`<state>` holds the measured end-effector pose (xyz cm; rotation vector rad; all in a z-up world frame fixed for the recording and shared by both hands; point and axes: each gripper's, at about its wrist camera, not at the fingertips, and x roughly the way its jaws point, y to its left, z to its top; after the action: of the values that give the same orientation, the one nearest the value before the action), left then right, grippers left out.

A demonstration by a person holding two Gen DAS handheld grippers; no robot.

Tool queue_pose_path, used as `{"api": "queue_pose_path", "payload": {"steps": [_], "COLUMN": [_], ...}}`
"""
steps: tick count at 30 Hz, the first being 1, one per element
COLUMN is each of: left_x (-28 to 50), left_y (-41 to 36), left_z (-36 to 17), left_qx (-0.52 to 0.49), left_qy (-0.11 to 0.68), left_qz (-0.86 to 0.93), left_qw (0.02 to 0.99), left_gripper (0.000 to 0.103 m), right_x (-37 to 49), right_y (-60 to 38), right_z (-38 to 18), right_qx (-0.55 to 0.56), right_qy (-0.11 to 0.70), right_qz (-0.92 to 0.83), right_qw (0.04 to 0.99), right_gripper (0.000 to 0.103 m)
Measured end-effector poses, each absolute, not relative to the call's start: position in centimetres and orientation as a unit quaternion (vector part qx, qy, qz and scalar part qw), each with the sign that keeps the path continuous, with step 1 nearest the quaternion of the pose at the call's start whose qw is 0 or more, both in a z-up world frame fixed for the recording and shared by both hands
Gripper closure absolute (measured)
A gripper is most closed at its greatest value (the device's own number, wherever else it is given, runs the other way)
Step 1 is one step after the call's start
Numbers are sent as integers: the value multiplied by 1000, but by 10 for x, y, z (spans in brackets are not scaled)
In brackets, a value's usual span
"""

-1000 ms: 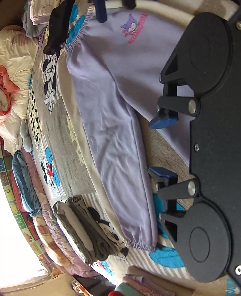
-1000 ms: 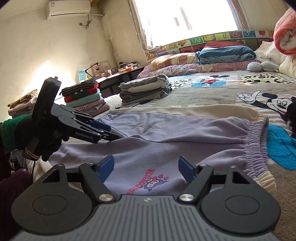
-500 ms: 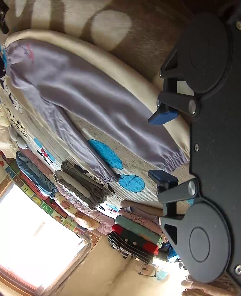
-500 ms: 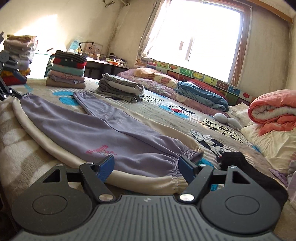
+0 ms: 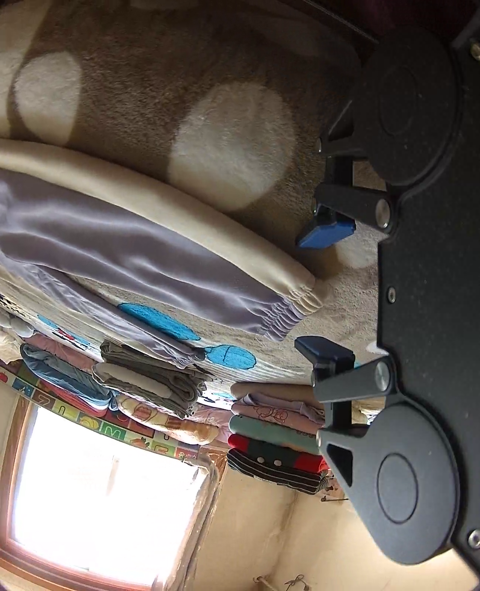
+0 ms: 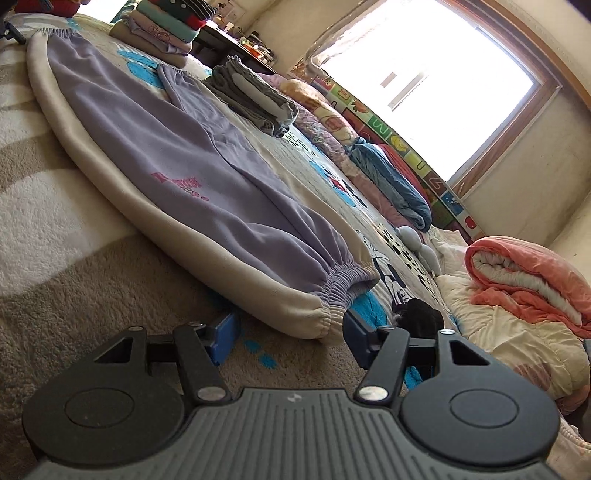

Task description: Fold clothes

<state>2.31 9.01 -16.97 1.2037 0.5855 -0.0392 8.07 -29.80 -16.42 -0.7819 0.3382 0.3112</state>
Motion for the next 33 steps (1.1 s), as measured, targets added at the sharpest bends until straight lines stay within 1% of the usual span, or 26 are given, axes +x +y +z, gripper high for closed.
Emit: {"api": "queue_pose_path", "payload": {"steps": [6,8,10,11,12,13,14,15,16,17,18,21,25,33], "left_x": [21,21,24,25,26,26,27,28,27,28,29,37,60,137], "left_y": [92,93,94,94,94,94,94,94,95,96,97,101,104,115], "left_z": [-180,-182,-182,-183,-184,-184,-183,-181,-177,-170,-162,-139,-116,-83], "left_qx": [590,598,600,603,606,606,598,588,573,550,525,458,392,316], "left_qy": [237,229,223,221,216,213,214,215,214,213,212,211,212,216], "left_qz": [-33,-37,-40,-39,-38,-35,-33,-31,-27,-24,-20,-6,5,26], "left_qw": [771,768,767,766,764,766,772,779,791,807,824,864,895,924], "left_gripper": [52,55,69,69,72,80,85,91,93,93,94,94,95,95], "right_x": [85,84,83,84,85,86,88,90,92,94,95,94,101,145], "right_y": [-294,-291,-288,-287,-286,-287,-287,-288,-288,-289,-290,-302,-314,-313], "right_z": [-165,-165,-166,-165,-165,-164,-163,-162,-160,-159,-156,-138,-120,-106], "right_qx": [-403,-415,-433,-440,-443,-441,-439,-434,-426,-418,-410,-354,-291,-229], "right_qy": [151,147,140,138,137,140,142,147,156,165,172,172,164,157], "right_qz": [159,163,168,172,176,181,186,191,194,197,196,188,173,158], "right_qw": [888,883,874,871,868,868,867,868,870,871,874,900,926,947], "right_gripper": [42,42,42,42,42,44,46,52,68,80,97,97,99,99]}}
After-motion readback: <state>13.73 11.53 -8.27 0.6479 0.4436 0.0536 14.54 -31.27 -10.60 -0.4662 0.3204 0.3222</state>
